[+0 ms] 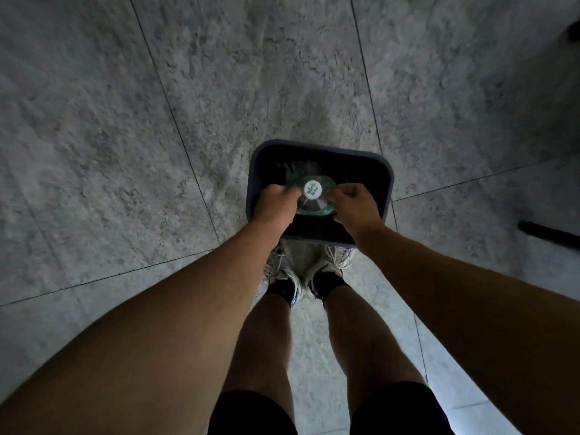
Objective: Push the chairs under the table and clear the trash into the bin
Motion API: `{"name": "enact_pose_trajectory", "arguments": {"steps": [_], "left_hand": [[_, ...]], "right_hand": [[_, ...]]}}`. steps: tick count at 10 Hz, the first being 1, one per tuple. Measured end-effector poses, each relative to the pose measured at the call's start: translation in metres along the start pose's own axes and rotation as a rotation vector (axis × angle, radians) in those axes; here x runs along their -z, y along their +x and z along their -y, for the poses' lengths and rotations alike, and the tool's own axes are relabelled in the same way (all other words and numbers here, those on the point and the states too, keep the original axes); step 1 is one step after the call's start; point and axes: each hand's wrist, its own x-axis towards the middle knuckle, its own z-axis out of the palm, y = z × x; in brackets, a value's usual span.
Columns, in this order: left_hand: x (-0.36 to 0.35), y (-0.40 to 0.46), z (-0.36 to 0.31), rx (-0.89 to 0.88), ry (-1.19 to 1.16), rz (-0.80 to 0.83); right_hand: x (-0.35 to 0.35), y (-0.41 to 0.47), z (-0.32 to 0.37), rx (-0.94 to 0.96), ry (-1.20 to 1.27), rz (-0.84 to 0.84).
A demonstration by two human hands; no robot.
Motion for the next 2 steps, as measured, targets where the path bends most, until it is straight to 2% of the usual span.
{"name": "enact_pose_trajectory", "arguments": {"steps": [2], "left_hand": [[-0.013,0.014,0.014,0.027,0.109,0.049]], "right_hand": [[-0.002,0.020,-0.018,-0.022,-0.036,-0.005]]}}
